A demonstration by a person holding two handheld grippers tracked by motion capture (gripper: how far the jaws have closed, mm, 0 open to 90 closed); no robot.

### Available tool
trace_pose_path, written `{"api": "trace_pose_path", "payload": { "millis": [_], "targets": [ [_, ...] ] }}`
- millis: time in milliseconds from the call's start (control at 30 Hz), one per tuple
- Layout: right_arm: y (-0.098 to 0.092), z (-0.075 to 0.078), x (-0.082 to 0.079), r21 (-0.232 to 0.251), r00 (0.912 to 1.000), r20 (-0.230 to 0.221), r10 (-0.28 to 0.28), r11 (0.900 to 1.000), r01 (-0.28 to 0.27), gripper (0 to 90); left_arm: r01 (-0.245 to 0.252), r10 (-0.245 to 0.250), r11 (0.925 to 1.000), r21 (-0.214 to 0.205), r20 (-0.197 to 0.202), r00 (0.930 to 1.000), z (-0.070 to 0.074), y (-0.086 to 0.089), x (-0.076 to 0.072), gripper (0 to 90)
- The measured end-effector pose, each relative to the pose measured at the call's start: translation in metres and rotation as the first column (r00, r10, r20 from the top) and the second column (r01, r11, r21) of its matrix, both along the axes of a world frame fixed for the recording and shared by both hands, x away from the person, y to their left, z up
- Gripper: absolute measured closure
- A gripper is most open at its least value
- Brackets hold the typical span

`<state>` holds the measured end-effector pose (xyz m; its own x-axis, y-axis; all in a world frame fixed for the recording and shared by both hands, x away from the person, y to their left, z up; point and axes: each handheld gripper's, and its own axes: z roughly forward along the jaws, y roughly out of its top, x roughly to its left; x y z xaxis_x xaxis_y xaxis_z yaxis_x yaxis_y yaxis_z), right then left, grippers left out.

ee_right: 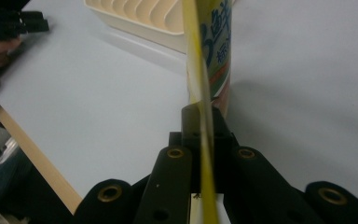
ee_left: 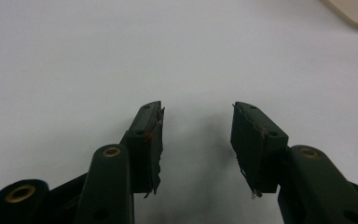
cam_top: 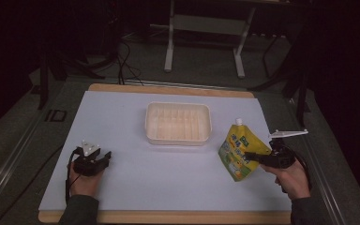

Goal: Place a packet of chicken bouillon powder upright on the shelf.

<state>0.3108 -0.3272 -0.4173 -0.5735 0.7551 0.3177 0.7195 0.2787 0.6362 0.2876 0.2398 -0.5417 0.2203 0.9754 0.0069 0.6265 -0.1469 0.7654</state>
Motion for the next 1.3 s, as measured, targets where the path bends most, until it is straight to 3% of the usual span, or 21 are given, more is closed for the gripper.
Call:
{"api": "trace_pose_path", "payload": {
  "millis": [633, 1300],
  "targets": [
    [0.003, -0.004, -0.011, 0.144, 0.9984, 0.055, -0.017, 0.9895, 0.009, 90.0, -0.005, 0.005, 1.0, 0.001, 0.019, 0.9998, 0.001, 0.0, -0.001, 52.0],
    [0.022, 0.003, -0.013, 0.206, 0.9935, 0.113, -0.008, 0.9784, -0.016, 90.0, -0.013, 0.013, 0.9999, -0.001, 0.024, 0.9996, 0.001, 0.0, -0.001, 50.9]
  ]
}}
